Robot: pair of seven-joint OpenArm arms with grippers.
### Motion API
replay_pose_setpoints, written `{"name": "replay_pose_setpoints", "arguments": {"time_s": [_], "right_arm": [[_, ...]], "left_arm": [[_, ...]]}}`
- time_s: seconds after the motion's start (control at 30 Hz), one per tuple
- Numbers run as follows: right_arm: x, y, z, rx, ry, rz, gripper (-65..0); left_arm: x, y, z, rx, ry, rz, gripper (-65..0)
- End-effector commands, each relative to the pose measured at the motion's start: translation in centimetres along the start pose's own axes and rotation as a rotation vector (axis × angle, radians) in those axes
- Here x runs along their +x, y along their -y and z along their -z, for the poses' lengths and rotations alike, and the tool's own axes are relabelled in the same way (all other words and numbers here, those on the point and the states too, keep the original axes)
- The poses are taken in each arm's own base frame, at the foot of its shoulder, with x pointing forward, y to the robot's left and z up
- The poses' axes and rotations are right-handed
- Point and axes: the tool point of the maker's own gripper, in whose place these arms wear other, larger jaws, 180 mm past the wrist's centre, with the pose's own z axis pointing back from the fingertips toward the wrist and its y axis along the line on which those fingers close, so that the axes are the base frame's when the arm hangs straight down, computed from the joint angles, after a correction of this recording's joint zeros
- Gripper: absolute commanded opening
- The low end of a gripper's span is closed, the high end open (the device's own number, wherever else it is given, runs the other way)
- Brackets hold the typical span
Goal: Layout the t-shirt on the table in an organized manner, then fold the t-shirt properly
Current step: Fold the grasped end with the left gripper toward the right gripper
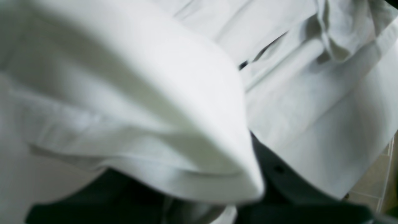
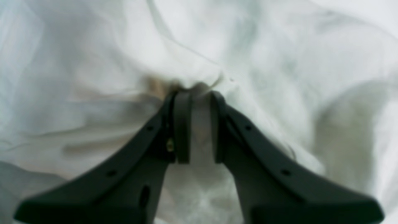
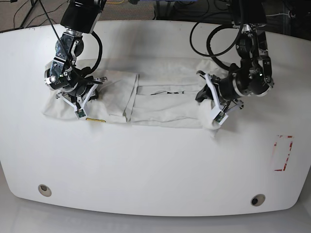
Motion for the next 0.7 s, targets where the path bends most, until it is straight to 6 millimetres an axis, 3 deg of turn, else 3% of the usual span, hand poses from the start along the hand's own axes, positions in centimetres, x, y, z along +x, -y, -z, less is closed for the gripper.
{"name": "replay_pose_setpoints", "arguments": {"time_s": [0.0,0.27,0.53,0.67], "right_arm": [[1.6,0.5,-0.5,-0.013,0.052,-0.007,-54.9],[1.8,-0.1,-0.3,-0.001,0.058,0.0,-54.9],[1.8,-0.2,-0.3,0.001,0.059,0.002,-54.9],[1.8,-0.2,-0.3,0.001,0.059,0.002,-54.9]], "left_arm": [[1.4,1.4,0.9,-0.036,0.044,-0.002,-61.5],[3.5,3.5,2.6,-0.046,0.075,-0.023,-61.2],[2.2,3.8,4.0,-0.064,0.025,-0.055,-55.3],[3.2,3.8,4.2,-0.07,0.034,-0.036,-55.3]]}}
